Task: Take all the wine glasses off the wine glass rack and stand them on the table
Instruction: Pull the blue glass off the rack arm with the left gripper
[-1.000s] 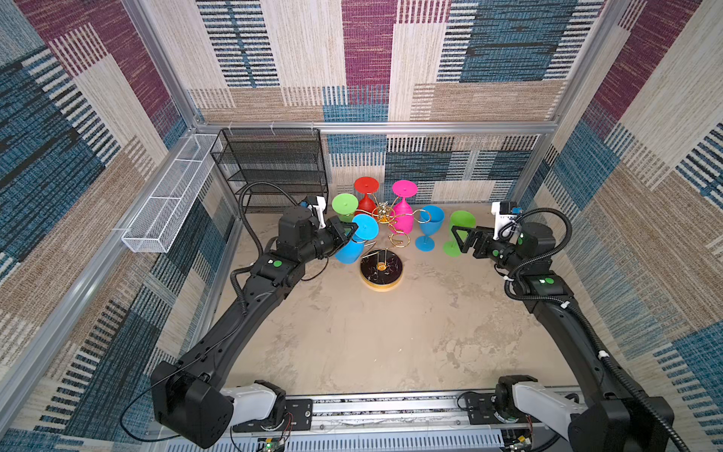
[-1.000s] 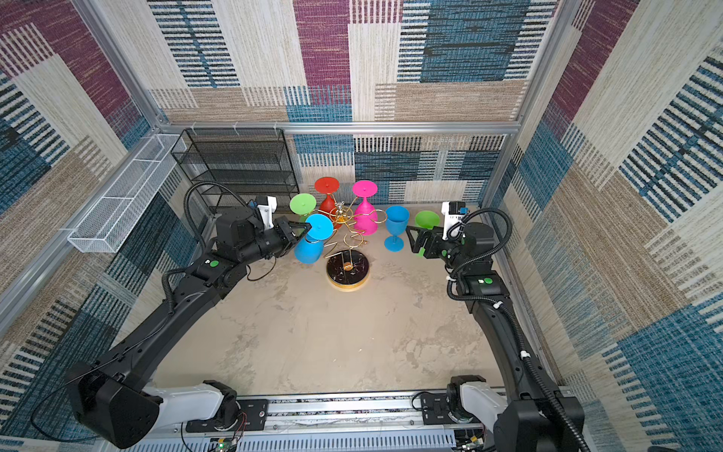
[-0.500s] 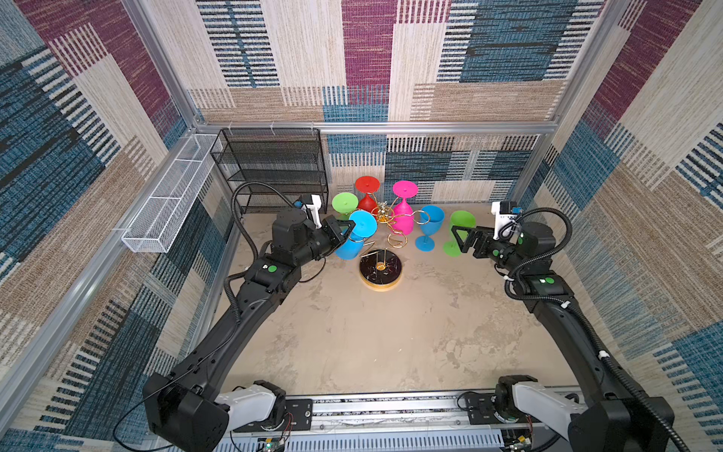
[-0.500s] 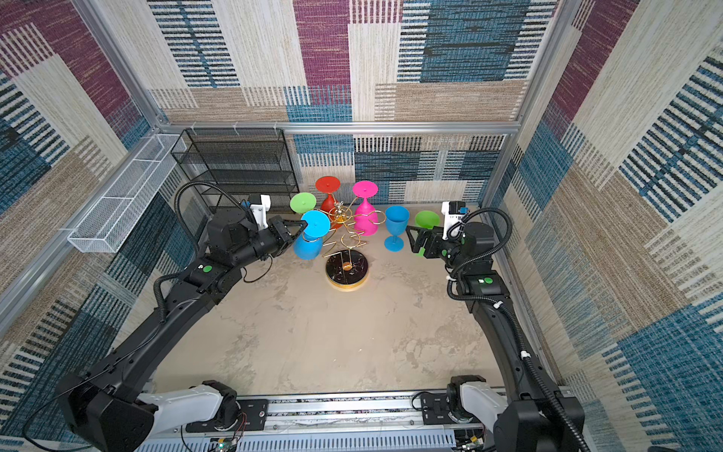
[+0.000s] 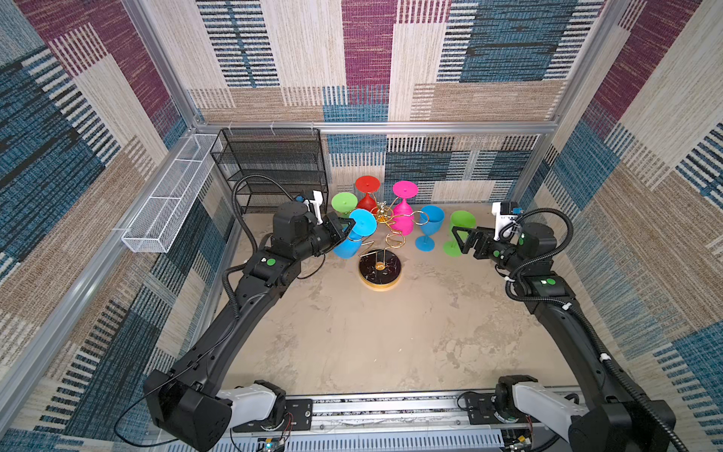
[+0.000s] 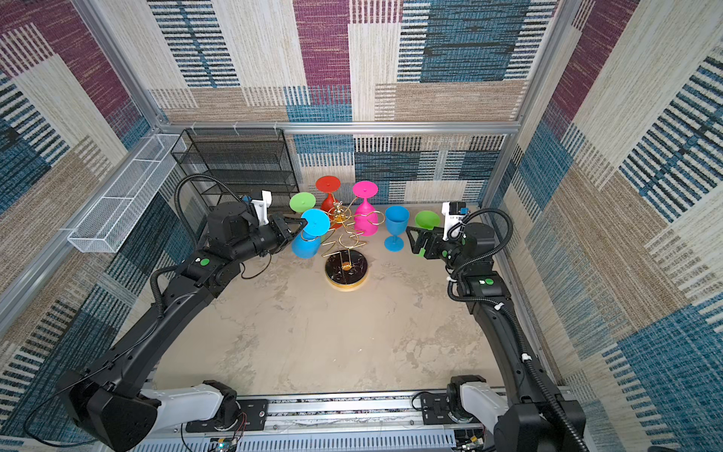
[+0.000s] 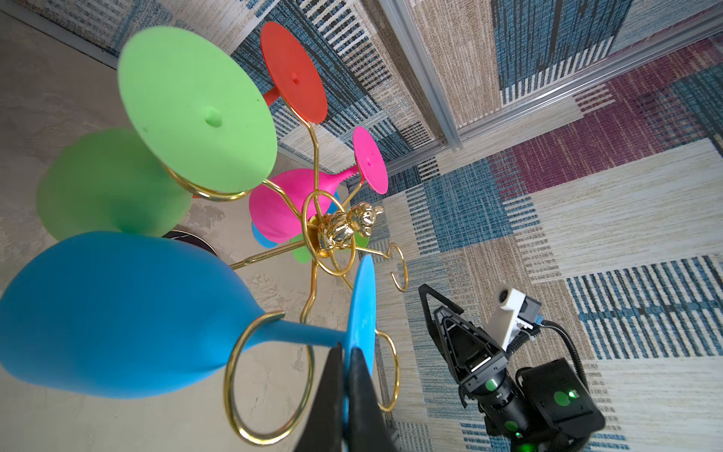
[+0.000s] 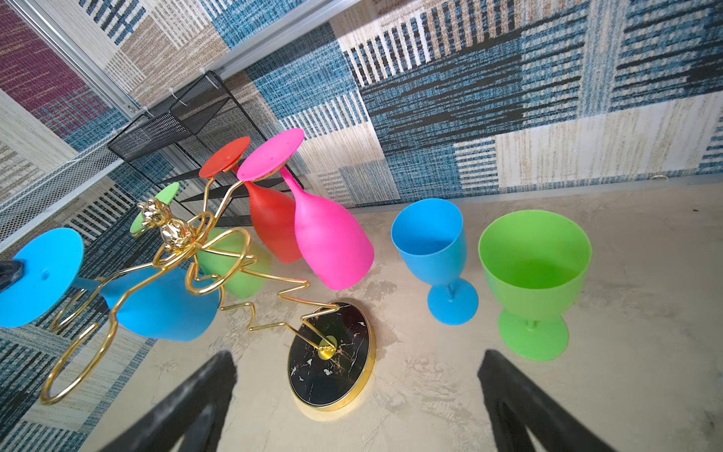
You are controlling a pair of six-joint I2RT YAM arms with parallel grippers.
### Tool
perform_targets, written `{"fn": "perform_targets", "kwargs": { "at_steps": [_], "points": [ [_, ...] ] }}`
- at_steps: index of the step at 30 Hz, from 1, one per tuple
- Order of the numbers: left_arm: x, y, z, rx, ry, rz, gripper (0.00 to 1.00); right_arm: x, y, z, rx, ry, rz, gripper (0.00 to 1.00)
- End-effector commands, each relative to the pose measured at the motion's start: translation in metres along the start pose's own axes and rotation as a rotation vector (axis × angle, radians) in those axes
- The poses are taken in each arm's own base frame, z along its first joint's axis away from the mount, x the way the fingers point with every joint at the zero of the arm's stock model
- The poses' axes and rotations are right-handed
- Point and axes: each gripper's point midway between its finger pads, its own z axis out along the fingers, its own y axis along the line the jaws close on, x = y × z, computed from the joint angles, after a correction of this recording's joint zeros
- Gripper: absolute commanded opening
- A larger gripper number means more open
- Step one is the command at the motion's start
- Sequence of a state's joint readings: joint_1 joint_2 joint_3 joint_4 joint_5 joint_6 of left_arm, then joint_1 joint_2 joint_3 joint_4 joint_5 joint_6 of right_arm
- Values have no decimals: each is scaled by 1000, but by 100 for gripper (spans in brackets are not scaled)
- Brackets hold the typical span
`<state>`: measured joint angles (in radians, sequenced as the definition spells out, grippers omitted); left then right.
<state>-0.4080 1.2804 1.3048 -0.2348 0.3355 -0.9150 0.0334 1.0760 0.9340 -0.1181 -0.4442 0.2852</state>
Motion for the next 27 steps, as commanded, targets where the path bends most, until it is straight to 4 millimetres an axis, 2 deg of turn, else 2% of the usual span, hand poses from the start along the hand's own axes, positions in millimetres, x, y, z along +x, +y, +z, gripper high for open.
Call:
{"fn": "perform_targets", "kwargs": {
  "at_steps": [1,14,27],
  "points": [
    [-6,-1,-1,-12,-17,35,0,-5,1,0,-2,-17,-11,99],
    [-5,1,15,-38,-1,48,0,-8,2,-2,3,-21,-16,99],
    [-15,5,17,-62,-62,61,0,-9,2,-4,11,-24,-22,99]
  ]
}}
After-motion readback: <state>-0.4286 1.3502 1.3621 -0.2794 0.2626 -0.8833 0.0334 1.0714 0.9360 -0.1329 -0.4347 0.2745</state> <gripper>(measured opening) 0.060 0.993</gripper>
